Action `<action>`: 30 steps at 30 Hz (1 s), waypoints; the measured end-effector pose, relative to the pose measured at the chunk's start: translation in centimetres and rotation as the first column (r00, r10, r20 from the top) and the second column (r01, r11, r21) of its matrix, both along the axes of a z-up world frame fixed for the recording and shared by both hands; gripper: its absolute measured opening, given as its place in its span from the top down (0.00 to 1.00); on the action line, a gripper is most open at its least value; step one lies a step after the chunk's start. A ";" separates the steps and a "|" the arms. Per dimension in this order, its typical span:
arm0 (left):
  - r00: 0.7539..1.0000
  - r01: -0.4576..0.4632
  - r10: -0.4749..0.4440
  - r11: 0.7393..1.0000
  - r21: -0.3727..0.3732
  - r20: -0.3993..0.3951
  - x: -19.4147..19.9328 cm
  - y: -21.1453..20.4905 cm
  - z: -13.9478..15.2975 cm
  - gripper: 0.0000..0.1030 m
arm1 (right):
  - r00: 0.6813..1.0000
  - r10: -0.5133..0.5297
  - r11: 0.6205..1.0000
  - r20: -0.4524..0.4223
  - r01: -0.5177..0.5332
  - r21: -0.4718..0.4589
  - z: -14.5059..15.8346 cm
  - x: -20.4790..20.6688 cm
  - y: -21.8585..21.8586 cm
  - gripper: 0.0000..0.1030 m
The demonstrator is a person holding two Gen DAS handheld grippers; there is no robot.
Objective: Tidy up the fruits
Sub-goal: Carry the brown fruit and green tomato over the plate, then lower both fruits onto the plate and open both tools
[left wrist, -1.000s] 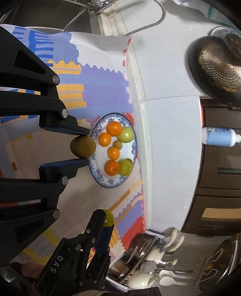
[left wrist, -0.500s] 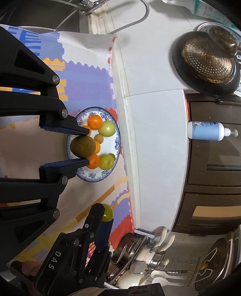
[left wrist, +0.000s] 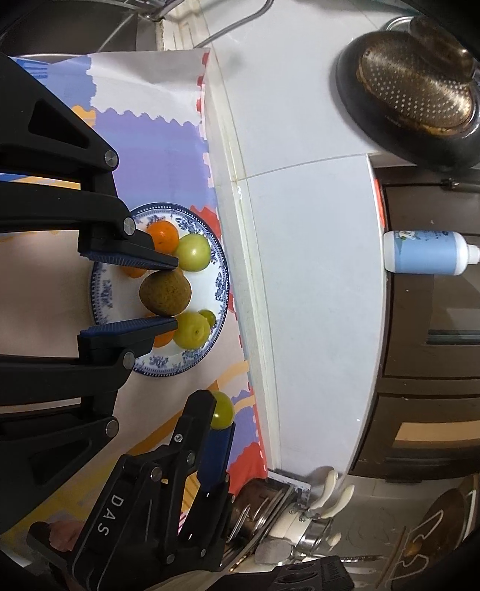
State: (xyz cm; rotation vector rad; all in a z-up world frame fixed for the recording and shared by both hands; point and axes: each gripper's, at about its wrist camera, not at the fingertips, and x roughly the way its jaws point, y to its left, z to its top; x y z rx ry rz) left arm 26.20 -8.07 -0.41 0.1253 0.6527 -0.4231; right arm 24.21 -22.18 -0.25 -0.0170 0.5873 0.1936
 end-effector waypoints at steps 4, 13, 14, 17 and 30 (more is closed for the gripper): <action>1.000 -0.001 0.001 1.000 0.009 -0.013 1.9 -0.3 -0.7 0.75 | 1.000 0.012 1.000 -0.017 -0.012 0.009 -0.5 2.0 -0.3 0.70; 0.999 -0.002 0.002 1.000 0.013 -0.048 5.0 -0.6 -2.4 0.75 | 0.999 0.041 0.999 -0.035 -0.041 -0.004 -1.7 6.3 0.0 0.70; 0.999 -0.002 0.003 1.000 0.015 -0.051 5.3 -0.6 -2.6 0.75 | 0.998 0.045 0.999 -0.037 -0.045 -0.003 -1.9 6.8 0.0 0.70; 0.998 -0.001 0.002 1.000 0.019 -0.060 6.0 -0.7 -3.1 0.75 | 0.997 0.053 0.999 -0.050 -0.053 -0.004 -2.5 8.2 0.2 0.70; 0.995 0.016 -0.014 1.000 0.026 -0.098 8.3 -1.1 -5.2 0.75 | 0.990 0.074 0.997 -0.122 -0.073 0.008 -5.8 12.2 0.5 0.70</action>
